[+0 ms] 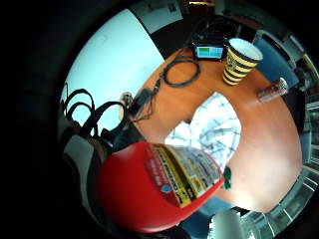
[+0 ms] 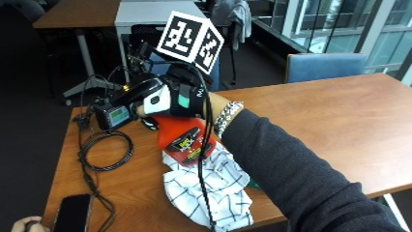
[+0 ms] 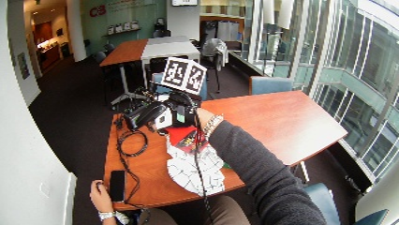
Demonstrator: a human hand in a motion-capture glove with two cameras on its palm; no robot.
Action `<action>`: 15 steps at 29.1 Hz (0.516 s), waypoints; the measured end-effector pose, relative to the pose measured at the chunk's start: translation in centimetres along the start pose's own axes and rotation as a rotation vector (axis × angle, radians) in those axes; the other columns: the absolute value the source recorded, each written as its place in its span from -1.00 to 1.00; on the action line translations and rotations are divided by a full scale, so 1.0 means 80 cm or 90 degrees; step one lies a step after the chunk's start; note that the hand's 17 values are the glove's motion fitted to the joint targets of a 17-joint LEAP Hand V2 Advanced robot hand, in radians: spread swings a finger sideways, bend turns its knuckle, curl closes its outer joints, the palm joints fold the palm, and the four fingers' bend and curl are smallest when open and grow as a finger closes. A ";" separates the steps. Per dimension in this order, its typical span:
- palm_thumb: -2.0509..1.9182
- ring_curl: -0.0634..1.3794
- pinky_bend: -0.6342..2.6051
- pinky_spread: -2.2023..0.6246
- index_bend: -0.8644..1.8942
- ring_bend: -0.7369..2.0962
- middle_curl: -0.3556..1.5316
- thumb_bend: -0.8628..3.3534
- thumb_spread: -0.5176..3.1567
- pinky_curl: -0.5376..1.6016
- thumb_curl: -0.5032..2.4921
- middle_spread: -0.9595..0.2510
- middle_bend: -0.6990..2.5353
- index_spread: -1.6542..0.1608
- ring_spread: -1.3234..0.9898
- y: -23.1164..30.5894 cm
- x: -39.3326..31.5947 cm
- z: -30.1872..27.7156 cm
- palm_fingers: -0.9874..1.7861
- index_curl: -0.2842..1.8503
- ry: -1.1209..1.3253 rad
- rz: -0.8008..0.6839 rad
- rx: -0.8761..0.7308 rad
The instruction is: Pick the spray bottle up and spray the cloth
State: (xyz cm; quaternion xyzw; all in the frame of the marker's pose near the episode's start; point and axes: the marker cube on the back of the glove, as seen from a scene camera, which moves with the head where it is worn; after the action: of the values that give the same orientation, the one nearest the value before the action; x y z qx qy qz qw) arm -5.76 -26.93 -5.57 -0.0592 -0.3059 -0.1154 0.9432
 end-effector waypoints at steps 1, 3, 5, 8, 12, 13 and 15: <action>0.52 -0.27 -0.37 0.36 -0.23 -0.01 -0.08 -0.60 -0.55 -0.15 -0.12 0.21 -0.19 0.46 -0.05 -0.001 0.001 -0.001 0.69 -0.14 -0.022 -0.003 0.017; 0.52 -0.27 -0.37 0.36 -0.23 -0.01 -0.08 -0.60 -0.56 -0.15 -0.12 0.21 -0.19 0.46 -0.05 -0.005 0.005 -0.001 0.69 -0.14 -0.063 -0.011 0.053; 0.52 -0.27 -0.37 0.36 -0.23 -0.01 -0.08 -0.60 -0.56 -0.15 -0.12 0.21 -0.19 0.46 -0.05 -0.010 0.011 0.002 0.69 -0.14 -0.104 -0.019 0.090; 0.52 -0.27 -0.37 0.36 -0.23 -0.01 -0.08 -0.60 -0.56 -0.15 -0.12 0.22 -0.19 0.46 -0.05 -0.020 0.022 0.013 0.69 -0.14 -0.168 -0.027 0.147; 0.52 -0.28 -0.37 0.36 -0.23 -0.01 -0.08 -0.60 -0.56 -0.15 -0.11 0.22 -0.19 0.47 -0.05 -0.033 0.038 0.034 0.69 -0.14 -0.242 -0.023 0.208; 0.52 -0.28 -0.37 0.36 -0.23 -0.01 -0.08 -0.61 -0.56 -0.15 -0.11 0.22 -0.19 0.47 -0.05 -0.036 0.040 0.039 0.69 -0.14 -0.254 -0.022 0.215; 0.52 -0.28 -0.37 0.36 -0.23 -0.01 -0.08 -0.61 -0.56 -0.15 -0.11 0.22 -0.19 0.47 -0.05 -0.039 0.045 0.047 0.69 -0.14 -0.268 -0.019 0.222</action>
State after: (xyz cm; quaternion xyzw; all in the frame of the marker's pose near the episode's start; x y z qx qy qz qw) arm -5.83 -29.90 -0.28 0.0863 -0.5116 -0.0601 0.8527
